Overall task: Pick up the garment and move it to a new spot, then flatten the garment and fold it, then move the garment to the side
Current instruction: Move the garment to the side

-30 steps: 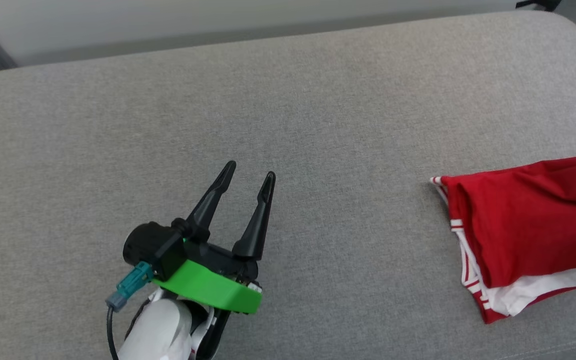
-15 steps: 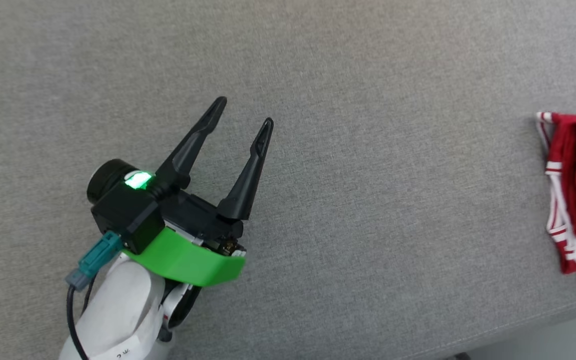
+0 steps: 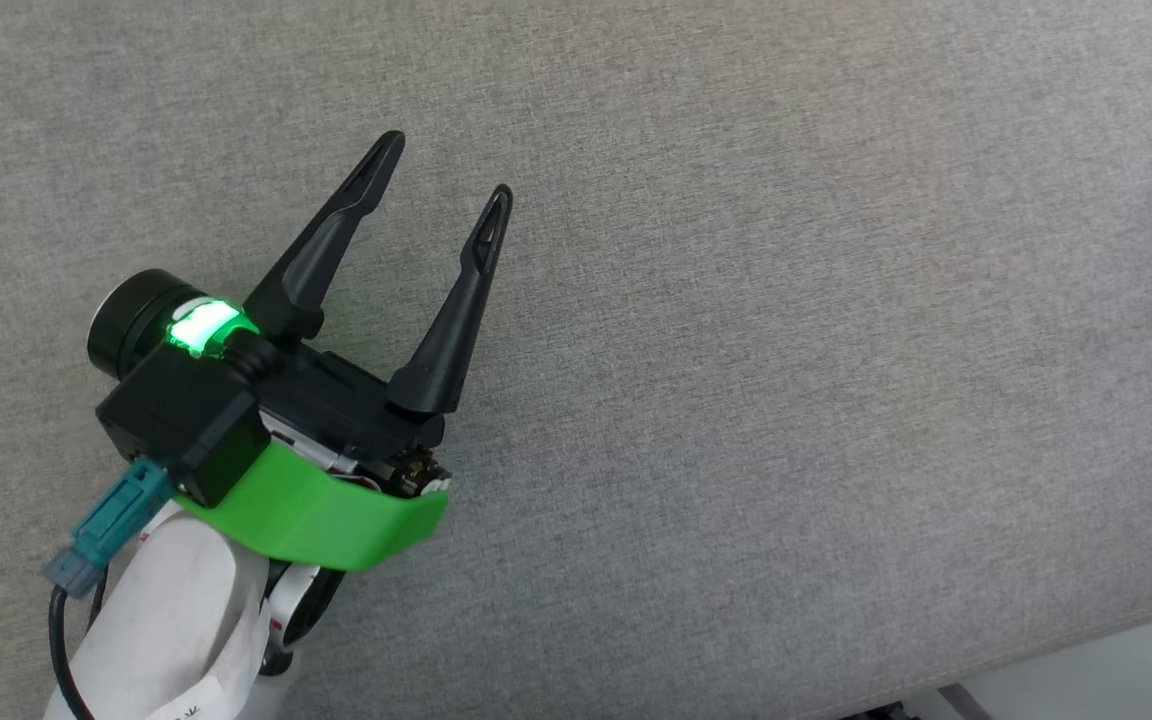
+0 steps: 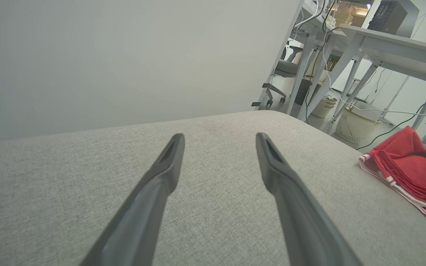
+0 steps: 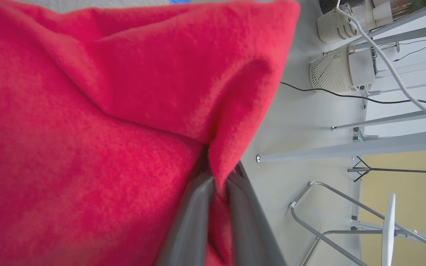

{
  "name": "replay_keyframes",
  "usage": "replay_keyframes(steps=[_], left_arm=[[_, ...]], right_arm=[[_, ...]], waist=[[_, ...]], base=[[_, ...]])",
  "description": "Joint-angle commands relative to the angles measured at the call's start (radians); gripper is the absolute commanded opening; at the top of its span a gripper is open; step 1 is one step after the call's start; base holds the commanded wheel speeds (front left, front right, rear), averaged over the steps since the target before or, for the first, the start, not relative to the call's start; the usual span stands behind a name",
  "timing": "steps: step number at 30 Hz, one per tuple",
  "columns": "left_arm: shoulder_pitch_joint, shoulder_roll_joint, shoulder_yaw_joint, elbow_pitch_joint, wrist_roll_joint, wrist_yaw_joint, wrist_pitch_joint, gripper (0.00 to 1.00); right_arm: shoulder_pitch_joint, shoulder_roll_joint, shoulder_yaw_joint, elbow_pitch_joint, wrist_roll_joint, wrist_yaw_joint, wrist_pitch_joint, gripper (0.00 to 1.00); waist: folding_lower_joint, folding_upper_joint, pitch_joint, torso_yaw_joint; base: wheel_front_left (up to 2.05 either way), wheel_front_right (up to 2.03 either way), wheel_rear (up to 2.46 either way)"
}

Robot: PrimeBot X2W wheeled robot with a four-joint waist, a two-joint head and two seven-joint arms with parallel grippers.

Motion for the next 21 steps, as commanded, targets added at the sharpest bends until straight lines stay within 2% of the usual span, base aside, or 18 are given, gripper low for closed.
replay_keyframes(steps=[1,3,4,5,6,14,21], left_arm=[[-0.022,0.005,0.007,-0.007,0.008,0.004,0.004,1.00],[-0.019,0.006,0.009,-0.013,0.006,0.008,0.003,1.00],[-0.016,0.007,0.010,-0.014,0.005,0.010,0.003,1.00],[-0.013,0.008,0.010,-0.014,0.004,0.011,0.003,1.00],[-0.012,0.010,0.010,-0.013,0.005,0.012,0.004,1.00],[0.001,-0.008,0.004,0.051,-0.013,0.013,-0.041,1.00],[0.038,-0.045,0.006,0.153,-0.046,0.016,-0.088,1.00]], right_arm=[[-0.025,0.007,-0.002,0.021,-0.013,-0.002,-0.015,0.00],[-0.041,0.012,-0.003,0.055,-0.018,-0.002,-0.030,0.00],[-0.049,0.012,-0.002,0.069,-0.026,-0.002,-0.041,0.31],[-0.054,0.011,0.000,0.078,-0.035,-0.002,-0.053,0.42],[-0.063,0.013,0.000,0.091,-0.039,-0.002,-0.065,1.00],[-0.091,0.005,-0.015,0.168,-0.070,-0.002,-0.119,1.00],[-0.090,0.003,0.010,0.109,-0.005,-0.002,-0.177,1.00]], waist=[[-0.0002,0.0000,0.016,0.015],[-0.0002,0.0000,0.014,0.019],[-0.0002,0.0000,0.013,0.021],[-0.0002,0.0000,0.012,0.022],[-0.0002,0.0000,0.010,0.023],[-0.0002,0.0000,-0.078,0.047],[-0.0002,0.0000,-0.209,0.080]], base=[[0.00,0.00,0.00],[0.00,0.00,0.00],[0.00,0.00,0.00],[0.00,0.00,0.00],[0.00,0.00,0.00],[0.00,0.00,0.00],[0.00,0.00,0.00]])
